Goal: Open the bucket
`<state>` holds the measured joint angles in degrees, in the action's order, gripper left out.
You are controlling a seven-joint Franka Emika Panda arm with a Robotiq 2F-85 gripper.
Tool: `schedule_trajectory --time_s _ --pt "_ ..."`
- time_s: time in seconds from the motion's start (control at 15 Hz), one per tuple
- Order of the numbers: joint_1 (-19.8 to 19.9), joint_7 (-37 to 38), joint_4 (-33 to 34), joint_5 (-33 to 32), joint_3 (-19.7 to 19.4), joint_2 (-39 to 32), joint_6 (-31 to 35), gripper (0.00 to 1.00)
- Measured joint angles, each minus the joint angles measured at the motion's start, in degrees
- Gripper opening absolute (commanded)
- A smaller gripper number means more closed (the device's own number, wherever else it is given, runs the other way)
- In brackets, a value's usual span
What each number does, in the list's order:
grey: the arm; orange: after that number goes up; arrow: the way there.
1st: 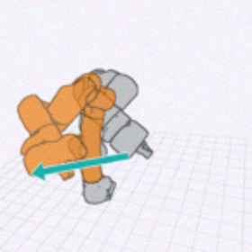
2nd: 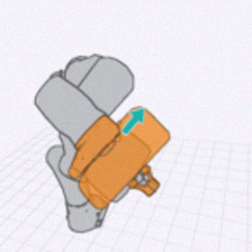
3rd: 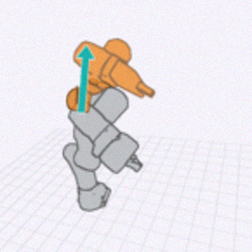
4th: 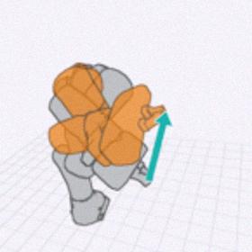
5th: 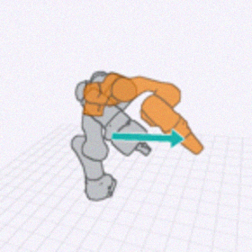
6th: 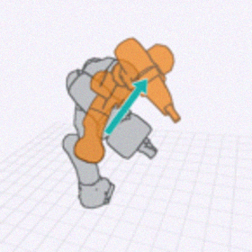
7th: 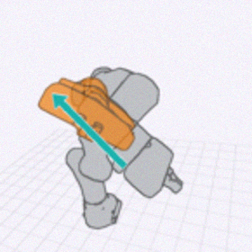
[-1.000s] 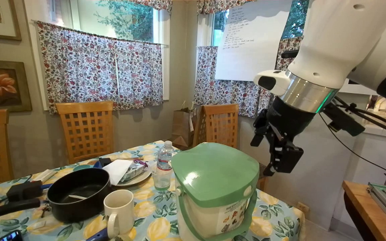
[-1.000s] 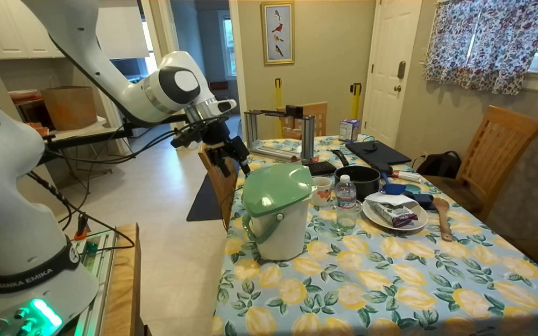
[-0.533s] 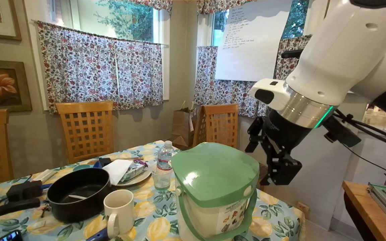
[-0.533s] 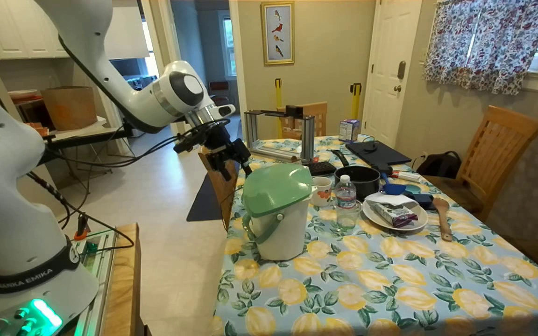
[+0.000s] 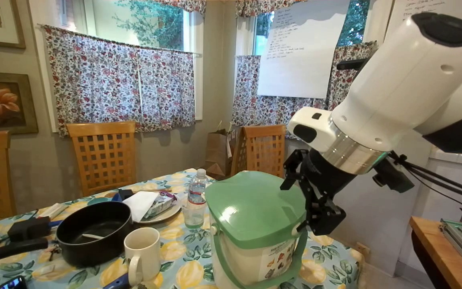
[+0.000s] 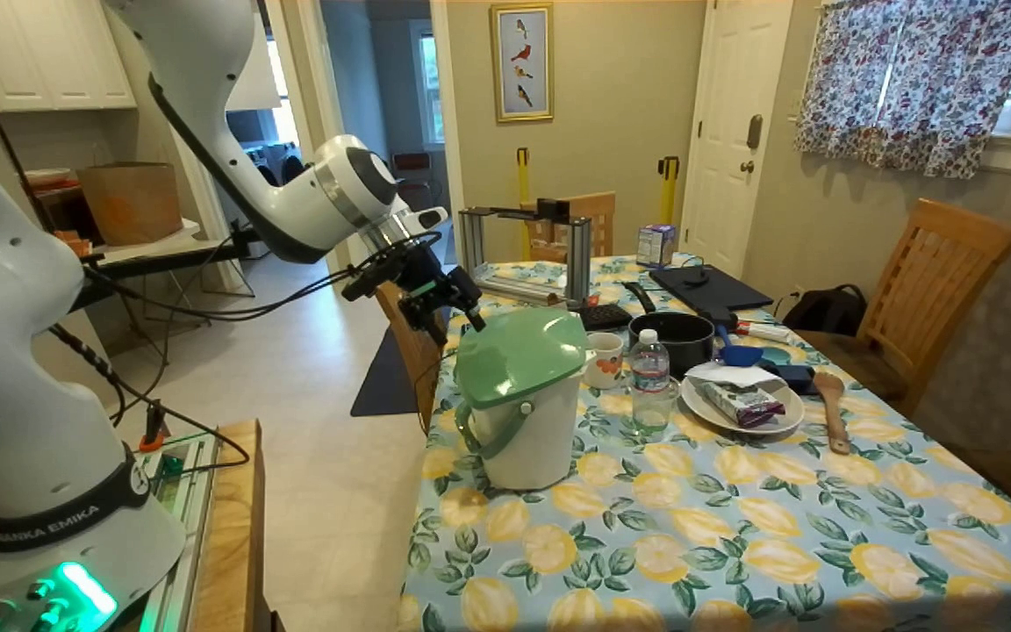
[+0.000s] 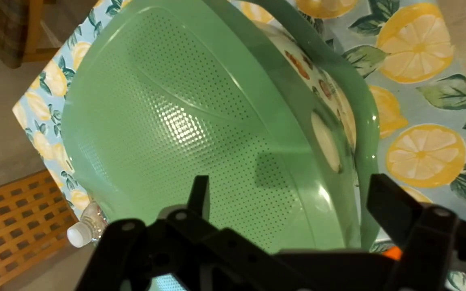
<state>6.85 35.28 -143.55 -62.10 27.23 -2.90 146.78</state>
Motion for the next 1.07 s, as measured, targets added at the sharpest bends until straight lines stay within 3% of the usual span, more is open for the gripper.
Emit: schedule_trajectory --time_s 0.4,0.73,1.07 --pt "-1.59 5.08 3.23 -7.97 0.00 -5.30 -2.09 1.00" --pt "-13.24 10.04 5.52 -13.98 -8.28 -7.53 -5.41 1.00" --pt "-18.76 14.62 6.89 -18.75 -10.67 -9.04 -9.12 1.00"
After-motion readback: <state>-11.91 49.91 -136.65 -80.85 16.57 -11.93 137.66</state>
